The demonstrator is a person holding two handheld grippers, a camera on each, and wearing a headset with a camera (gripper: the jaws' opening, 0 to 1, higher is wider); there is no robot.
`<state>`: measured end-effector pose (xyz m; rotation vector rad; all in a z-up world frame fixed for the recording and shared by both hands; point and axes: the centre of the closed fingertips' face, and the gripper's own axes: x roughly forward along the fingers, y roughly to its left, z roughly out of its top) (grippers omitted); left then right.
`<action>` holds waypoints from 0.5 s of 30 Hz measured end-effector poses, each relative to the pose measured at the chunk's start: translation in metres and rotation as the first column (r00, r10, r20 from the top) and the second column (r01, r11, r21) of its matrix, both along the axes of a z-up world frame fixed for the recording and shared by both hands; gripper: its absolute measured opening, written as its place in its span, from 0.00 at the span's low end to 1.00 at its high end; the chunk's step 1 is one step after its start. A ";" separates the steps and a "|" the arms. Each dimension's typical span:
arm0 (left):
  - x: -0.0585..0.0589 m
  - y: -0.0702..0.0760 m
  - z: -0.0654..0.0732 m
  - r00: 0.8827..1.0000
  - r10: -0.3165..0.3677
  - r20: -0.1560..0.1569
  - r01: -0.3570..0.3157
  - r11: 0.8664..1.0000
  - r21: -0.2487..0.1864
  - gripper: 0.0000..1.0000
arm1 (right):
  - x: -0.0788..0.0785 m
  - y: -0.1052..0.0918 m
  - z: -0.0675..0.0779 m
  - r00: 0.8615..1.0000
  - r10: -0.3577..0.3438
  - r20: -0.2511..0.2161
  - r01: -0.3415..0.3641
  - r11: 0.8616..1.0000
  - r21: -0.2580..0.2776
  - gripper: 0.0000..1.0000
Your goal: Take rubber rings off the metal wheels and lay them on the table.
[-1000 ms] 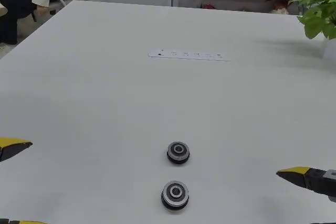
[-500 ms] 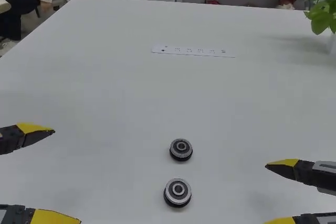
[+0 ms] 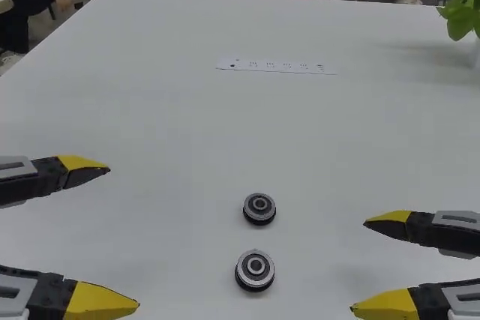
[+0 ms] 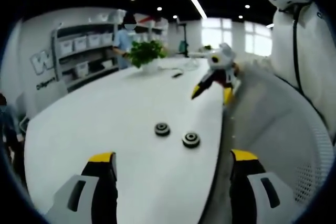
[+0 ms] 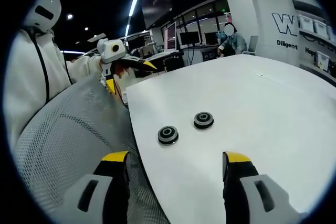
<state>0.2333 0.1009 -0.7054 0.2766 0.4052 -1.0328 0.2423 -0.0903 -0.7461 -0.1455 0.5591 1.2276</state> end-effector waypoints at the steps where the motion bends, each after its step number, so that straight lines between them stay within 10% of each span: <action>1: 0.001 -0.004 0.001 1.000 -0.011 0.003 0.011 1.000 -0.001 0.90 | 0.000 0.001 0.000 1.000 0.007 0.002 -0.007 1.000 -0.002 0.68; 15: 0.003 -0.038 0.004 0.993 -0.122 -0.003 0.122 0.992 -0.017 0.85 | 0.005 0.015 0.002 0.997 0.068 0.030 -0.068 0.998 -0.005 0.58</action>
